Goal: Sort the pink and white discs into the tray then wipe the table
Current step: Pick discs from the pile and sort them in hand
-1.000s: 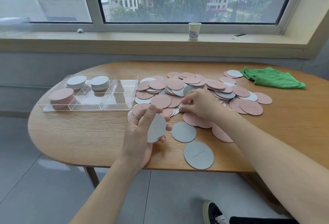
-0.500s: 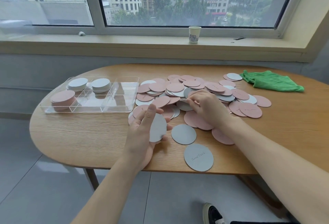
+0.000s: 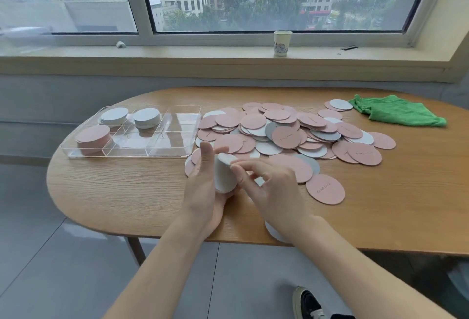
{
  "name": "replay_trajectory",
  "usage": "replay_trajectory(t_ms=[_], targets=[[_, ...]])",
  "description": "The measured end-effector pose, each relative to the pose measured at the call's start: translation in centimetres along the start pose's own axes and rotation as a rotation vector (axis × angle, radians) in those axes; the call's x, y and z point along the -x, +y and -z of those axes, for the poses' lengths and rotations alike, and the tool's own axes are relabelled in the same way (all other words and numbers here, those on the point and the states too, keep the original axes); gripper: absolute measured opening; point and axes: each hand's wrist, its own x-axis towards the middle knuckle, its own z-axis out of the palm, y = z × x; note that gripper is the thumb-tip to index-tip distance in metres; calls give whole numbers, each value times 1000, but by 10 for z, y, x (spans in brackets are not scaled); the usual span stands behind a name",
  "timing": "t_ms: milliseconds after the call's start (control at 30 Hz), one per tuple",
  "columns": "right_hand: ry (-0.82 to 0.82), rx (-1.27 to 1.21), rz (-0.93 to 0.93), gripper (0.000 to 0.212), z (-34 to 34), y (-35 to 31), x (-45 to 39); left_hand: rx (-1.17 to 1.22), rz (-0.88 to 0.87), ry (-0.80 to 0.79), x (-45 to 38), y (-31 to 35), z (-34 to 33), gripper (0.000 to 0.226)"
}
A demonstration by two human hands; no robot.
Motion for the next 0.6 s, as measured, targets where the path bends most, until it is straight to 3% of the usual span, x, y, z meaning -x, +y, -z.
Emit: replay_trajectory(t_ms=[367, 500, 600], targets=[[-203, -104, -68, 9, 11, -1, -3, -6, 1, -37, 2, 0, -1, 44], [-109, 66, -96, 9, 32, 23, -19, 20, 19, -3, 1, 2, 1, 41], [-194, 300, -162, 17, 42, 54, -40, 17, 4, -14, 1, 2, 3, 35]])
